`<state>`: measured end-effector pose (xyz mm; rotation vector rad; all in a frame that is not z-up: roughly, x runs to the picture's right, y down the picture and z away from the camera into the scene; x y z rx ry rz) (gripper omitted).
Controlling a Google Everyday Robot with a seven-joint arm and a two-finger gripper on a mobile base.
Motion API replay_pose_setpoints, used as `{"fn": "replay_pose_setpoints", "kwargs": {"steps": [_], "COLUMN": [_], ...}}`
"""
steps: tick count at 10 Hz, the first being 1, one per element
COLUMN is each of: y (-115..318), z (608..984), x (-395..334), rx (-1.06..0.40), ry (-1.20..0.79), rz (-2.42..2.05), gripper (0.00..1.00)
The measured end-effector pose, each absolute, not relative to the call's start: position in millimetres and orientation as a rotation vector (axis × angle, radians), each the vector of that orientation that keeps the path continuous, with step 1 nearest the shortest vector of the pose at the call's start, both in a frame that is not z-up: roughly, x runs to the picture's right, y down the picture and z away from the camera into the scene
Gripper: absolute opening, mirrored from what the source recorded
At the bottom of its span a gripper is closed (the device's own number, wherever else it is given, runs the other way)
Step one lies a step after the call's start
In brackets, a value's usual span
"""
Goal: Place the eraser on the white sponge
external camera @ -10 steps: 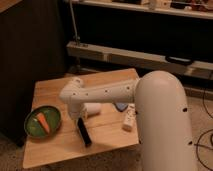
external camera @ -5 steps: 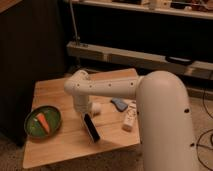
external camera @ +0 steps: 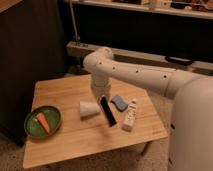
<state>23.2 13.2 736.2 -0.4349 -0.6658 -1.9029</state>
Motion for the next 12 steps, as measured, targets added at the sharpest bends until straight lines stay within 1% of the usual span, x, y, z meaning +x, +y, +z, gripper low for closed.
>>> {"fn": "replay_pose_setpoints", "kwargs": {"steps": [1,3,6,9,12], "y": [-11,-52,-91,-89,-65], "z": [739,761,800,827,839], "x": [42,77,103,101,87], "rx": [-0.420,-0.403,-0.384,-0.370,-0.393], "ry": [-0.631,-0.559,-0.512,-0.548,-0.580], "rz": [-1.904,-1.899,-1.870,-1.849,-1.866], "gripper": [0.00,0.00,0.00,0.00,0.00]}}
